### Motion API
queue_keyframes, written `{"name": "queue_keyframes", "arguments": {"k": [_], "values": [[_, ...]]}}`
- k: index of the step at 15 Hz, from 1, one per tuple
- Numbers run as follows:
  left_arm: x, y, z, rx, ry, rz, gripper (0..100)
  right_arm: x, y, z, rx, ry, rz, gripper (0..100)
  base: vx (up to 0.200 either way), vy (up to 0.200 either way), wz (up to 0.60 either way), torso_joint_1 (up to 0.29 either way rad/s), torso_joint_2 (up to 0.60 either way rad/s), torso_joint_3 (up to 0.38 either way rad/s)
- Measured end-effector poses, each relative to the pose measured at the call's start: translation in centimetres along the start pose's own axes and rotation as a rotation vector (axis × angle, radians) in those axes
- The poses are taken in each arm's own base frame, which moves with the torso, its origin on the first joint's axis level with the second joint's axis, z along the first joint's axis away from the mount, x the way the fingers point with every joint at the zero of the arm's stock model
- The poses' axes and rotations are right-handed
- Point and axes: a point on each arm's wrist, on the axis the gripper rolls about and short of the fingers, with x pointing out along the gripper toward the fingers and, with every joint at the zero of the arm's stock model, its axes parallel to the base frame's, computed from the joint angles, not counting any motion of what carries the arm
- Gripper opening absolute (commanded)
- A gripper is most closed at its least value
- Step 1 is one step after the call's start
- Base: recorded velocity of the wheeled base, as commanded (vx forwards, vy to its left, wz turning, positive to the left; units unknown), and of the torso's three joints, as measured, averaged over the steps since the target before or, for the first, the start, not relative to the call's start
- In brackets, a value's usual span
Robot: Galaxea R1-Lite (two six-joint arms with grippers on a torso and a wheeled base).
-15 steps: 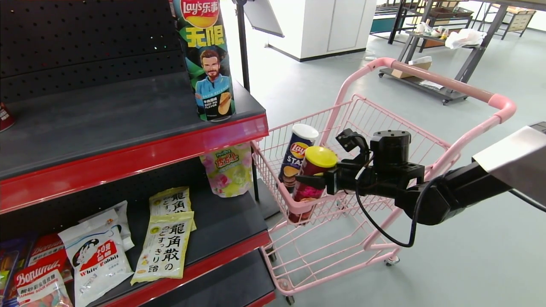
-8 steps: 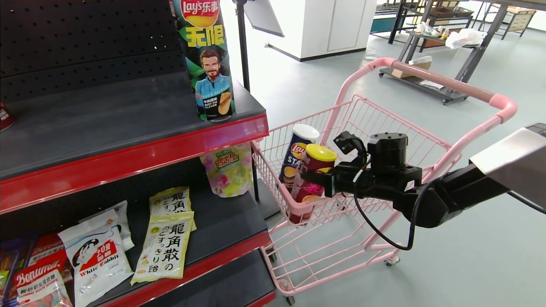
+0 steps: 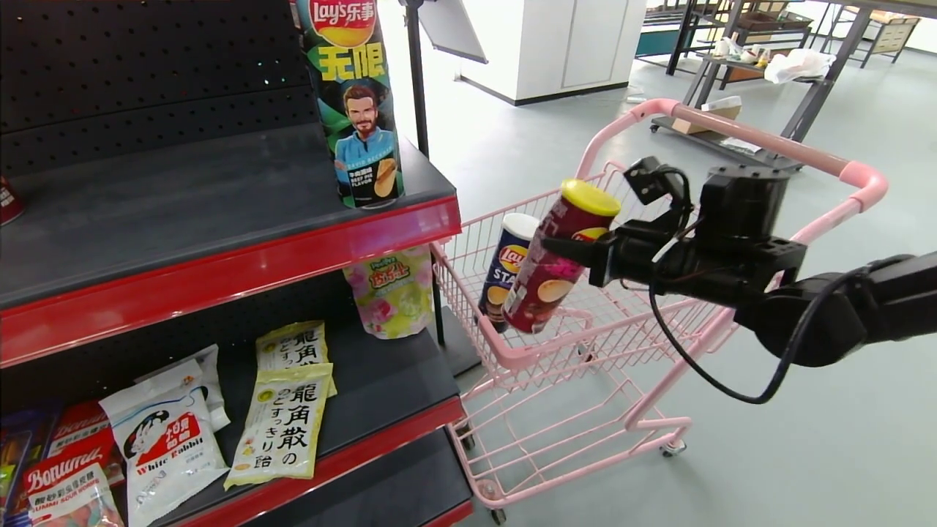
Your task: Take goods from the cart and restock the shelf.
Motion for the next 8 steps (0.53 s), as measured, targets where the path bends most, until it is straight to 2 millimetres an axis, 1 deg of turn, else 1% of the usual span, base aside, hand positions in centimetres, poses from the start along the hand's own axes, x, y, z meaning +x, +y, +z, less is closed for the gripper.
{"name": "queue_keyframes", "arguments": {"k": [1, 3, 4, 6, 7, 8], "values": [[0.0, 0.0, 0.0, 0.000, 0.000, 0.000, 100, -0.9, -0.1, 1.3, -0.014, -0.034, -0.026, 0, 0.000, 0.000, 0.00, 0.000, 0.00, 0.000], [0.0, 0.0, 0.0, 0.000, 0.000, 0.000, 100, -2.5, -0.1, 2.9, -0.016, -0.046, -0.091, 0, 0.000, 0.000, 0.00, 0.000, 0.00, 0.000], [0.0, 0.0, 0.0, 0.000, 0.000, 0.000, 100, -3.5, 0.3, 3.8, -0.013, -0.044, -0.129, 0, 0.000, 0.000, 0.00, 0.000, 0.00, 0.000], [0.0, 0.0, 0.0, 0.000, 0.000, 0.000, 100, -6.5, 1.8, 5.8, -0.008, -0.038, -0.189, 0, 0.000, 0.000, 0.00, 0.000, 0.00, 0.000], [0.0, 0.0, 0.0, 0.000, 0.000, 0.000, 100, -8.5, 2.8, 6.4, -0.003, -0.023, -0.222, 0, 0.000, 0.000, 0.00, 0.000, 0.00, 0.000], [0.0, 0.0, 0.0, 0.000, 0.000, 0.000, 100, -10.7, 4.0, 6.4, 0.006, 0.007, -0.260, 0, 0.000, 0.000, 0.00, 0.000, 0.00, 0.000]]}}
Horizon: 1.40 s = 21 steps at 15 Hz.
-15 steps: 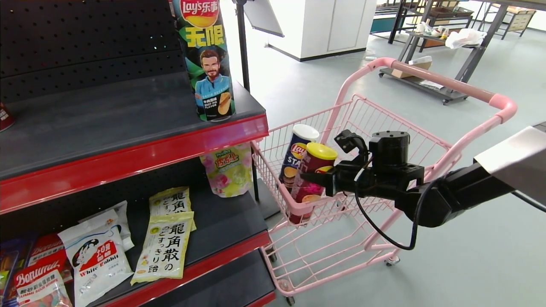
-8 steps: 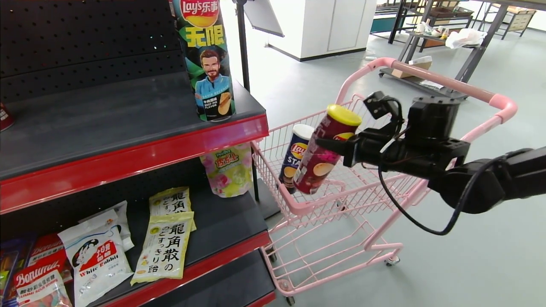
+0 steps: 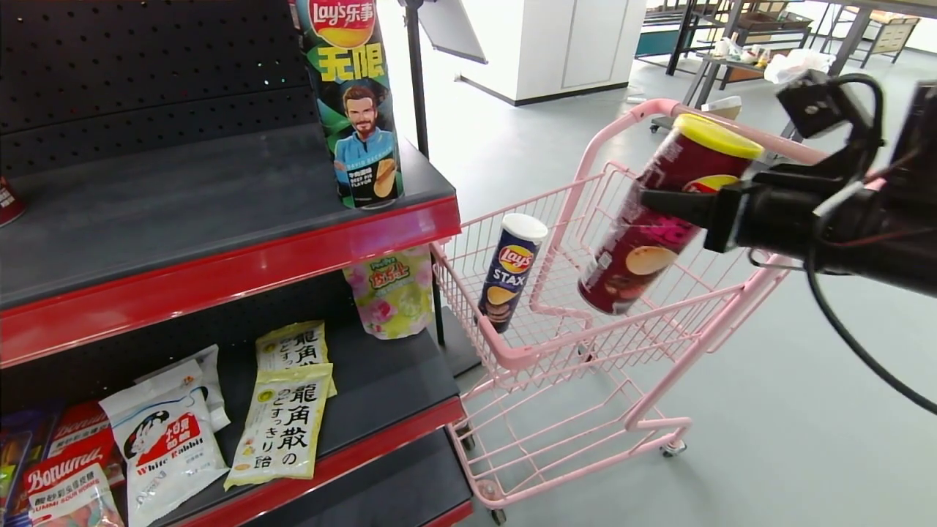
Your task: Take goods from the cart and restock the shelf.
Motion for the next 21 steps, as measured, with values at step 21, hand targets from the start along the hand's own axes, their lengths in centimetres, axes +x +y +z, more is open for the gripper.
{"name": "queue_keyframes", "arguments": {"k": [21], "values": [[0.0, 0.0, 0.0, 0.000, 0.000, 0.000, 100, -15.3, 1.3, -8.2, -0.078, 0.160, -0.299, 0, 0.000, 0.000, 0.00, 0.076, -0.22, -0.146]]}}
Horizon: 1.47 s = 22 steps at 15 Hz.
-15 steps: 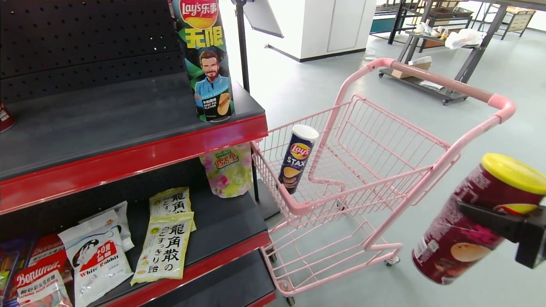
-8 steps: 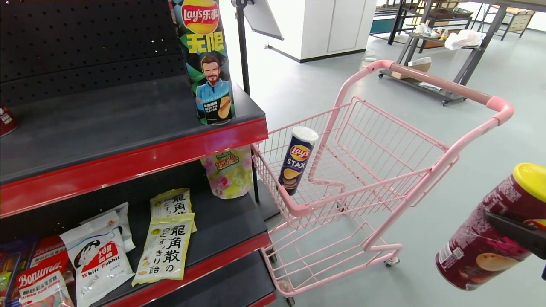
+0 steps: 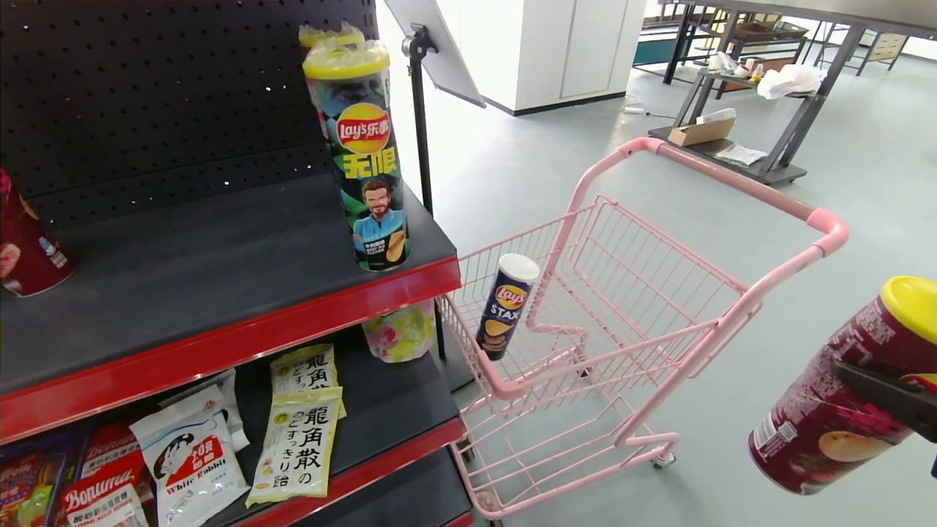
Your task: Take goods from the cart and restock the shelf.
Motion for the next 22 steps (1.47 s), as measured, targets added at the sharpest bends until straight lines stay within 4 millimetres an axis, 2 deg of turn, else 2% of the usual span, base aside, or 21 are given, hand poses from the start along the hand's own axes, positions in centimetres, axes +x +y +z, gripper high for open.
{"name": "queue_keyframes", "arguments": {"k": [6, 13, 22], "values": [[0.0, 0.0, 0.0, 0.000, -0.002, -0.001, 100, 0.5, 0.0, 0.3, -0.022, 0.003, 0.006, 0, 0.000, 0.000, 0.00, 0.232, -0.58, -0.346], [0.0, 0.0, 0.0, 0.000, -0.001, -0.001, 100, 1.4, -0.1, 1.5, -0.027, -0.001, 0.023, 0, 0.000, 0.000, 0.00, 0.161, -0.38, -0.214], [0.0, 0.0, 0.0, -0.002, 0.000, 0.000, 100, 2.0, -0.1, 1.1, -0.052, 0.031, 0.028, 0, 0.000, 0.000, 0.60, 0.007, -0.01, -0.009]]}}
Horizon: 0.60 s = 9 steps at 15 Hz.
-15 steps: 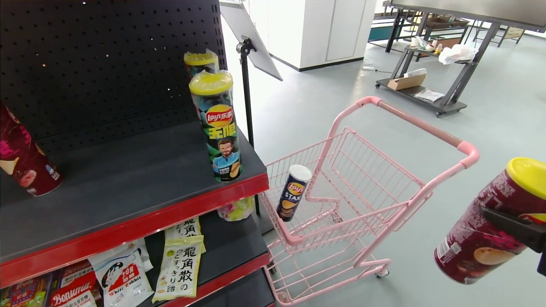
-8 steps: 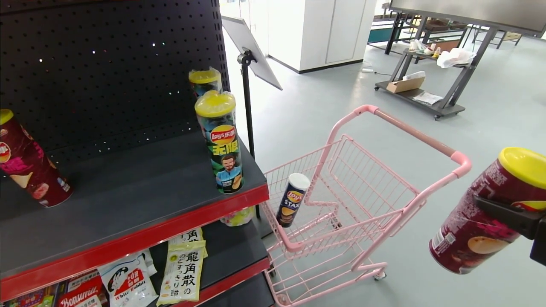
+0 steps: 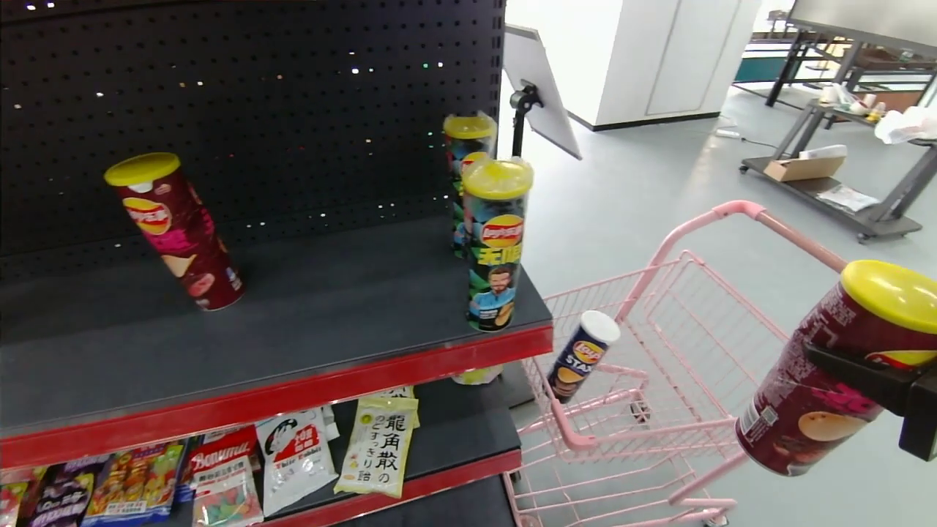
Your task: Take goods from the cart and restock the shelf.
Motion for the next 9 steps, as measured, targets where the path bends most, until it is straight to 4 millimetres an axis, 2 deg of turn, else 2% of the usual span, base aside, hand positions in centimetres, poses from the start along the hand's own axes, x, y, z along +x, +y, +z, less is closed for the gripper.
{"name": "queue_keyframes", "arguments": {"k": [2, 5, 7, 9], "values": [[0.0, 0.0, 0.0, 0.000, 0.000, 0.000, 100, -0.1, 0.0, 0.0, 0.000, -0.001, -0.001, 0, 0.000, 0.000, 0.60, 0.005, 0.00, 0.002], [0.0, 0.0, 0.0, 0.002, -0.001, 0.000, 100, -0.3, 0.1, -0.7, -0.002, 0.012, 0.001, 0, 0.000, 0.000, 0.00, 0.000, 0.00, 0.000], [0.0, 0.0, 0.0, 0.003, 0.000, 0.000, 100, -1.1, 0.4, -1.5, -0.001, 0.000, 0.029, 0, 0.000, 0.200, 0.00, -0.002, 0.00, 0.000], [0.0, 0.0, 0.0, 0.003, -0.001, 0.000, 100, -2.1, 0.9, -2.3, -0.001, -0.036, 0.153, 0, 0.000, 0.200, 0.00, 0.005, 0.00, 0.007]]}}
